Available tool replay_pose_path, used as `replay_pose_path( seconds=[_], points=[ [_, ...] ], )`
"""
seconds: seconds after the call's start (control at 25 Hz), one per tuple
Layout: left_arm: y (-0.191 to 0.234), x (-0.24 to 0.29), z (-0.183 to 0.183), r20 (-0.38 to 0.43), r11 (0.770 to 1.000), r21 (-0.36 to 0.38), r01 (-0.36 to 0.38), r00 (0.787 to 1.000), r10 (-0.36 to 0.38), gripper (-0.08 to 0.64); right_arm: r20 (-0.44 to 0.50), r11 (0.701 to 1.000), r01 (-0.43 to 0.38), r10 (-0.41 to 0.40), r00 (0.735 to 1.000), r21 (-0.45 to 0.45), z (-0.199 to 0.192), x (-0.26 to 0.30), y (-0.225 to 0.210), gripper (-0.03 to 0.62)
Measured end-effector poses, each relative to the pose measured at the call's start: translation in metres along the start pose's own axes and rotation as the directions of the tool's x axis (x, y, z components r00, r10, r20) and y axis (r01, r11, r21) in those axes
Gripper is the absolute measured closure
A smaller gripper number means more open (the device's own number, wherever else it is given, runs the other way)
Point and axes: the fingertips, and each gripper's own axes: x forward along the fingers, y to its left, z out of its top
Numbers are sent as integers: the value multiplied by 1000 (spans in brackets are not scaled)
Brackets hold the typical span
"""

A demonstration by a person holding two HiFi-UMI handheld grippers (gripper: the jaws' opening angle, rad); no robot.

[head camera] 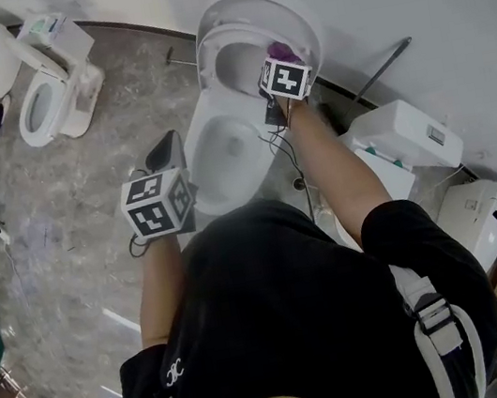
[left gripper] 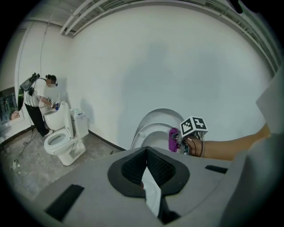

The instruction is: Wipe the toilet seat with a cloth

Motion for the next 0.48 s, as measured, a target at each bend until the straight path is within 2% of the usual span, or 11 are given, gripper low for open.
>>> replay_pose_path(
  seconds=[0.2,0.48],
  points=[
    [6,-2,-3,-2,999,-25,-28,1000,28,560,32,999,-20,22,999,-43,7,1,9,538],
    [8,-6,-16,-6,997,-52,-59,998,59,560,83,980,-91,107,991,-178,23,7,37,538]
  ],
)
